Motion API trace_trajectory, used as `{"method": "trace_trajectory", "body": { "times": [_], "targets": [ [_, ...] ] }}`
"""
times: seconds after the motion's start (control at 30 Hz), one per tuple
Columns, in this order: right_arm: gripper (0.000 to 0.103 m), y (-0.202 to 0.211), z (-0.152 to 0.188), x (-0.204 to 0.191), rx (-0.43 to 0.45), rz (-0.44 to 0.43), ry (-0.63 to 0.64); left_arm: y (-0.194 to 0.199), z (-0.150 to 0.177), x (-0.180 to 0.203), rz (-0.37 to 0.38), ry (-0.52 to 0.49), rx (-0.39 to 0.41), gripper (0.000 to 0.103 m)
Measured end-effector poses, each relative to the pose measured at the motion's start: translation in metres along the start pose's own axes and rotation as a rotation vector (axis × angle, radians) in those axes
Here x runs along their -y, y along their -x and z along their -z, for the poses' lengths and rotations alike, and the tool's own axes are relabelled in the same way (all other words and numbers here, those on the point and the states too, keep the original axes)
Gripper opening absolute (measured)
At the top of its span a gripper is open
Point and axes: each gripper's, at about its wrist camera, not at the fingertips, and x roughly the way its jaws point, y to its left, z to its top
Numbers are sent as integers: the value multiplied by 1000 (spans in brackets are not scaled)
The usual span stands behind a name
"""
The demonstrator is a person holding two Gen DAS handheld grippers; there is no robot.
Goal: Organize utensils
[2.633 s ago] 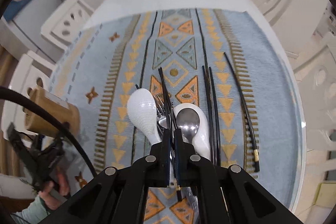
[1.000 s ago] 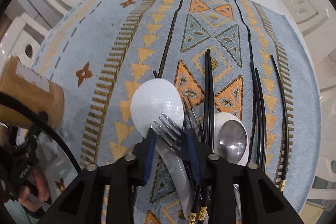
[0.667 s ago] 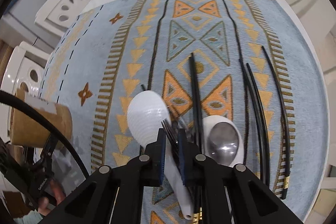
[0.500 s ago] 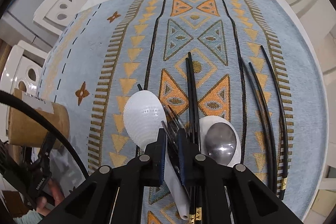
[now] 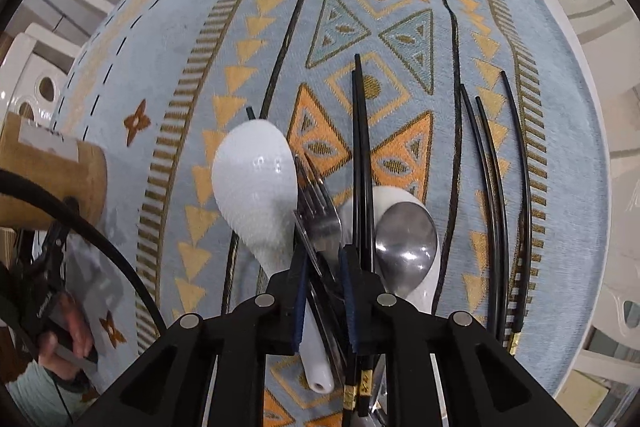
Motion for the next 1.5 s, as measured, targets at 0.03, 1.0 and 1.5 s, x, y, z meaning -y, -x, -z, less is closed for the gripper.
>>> {"method": "trace_trajectory", "body": {
  "times": [0.03,1.0,1.5],
  "targets": [
    [14,0,1,0,-5,3,12,0,0,0,0,0,0,97],
    [21,0,17,-15,6,115,135,0,0,-1,2,2,-1,98],
    [7,-4,31,-58,71,159,220,-1,0,-1,2,3,-2,98]
  ]
}}
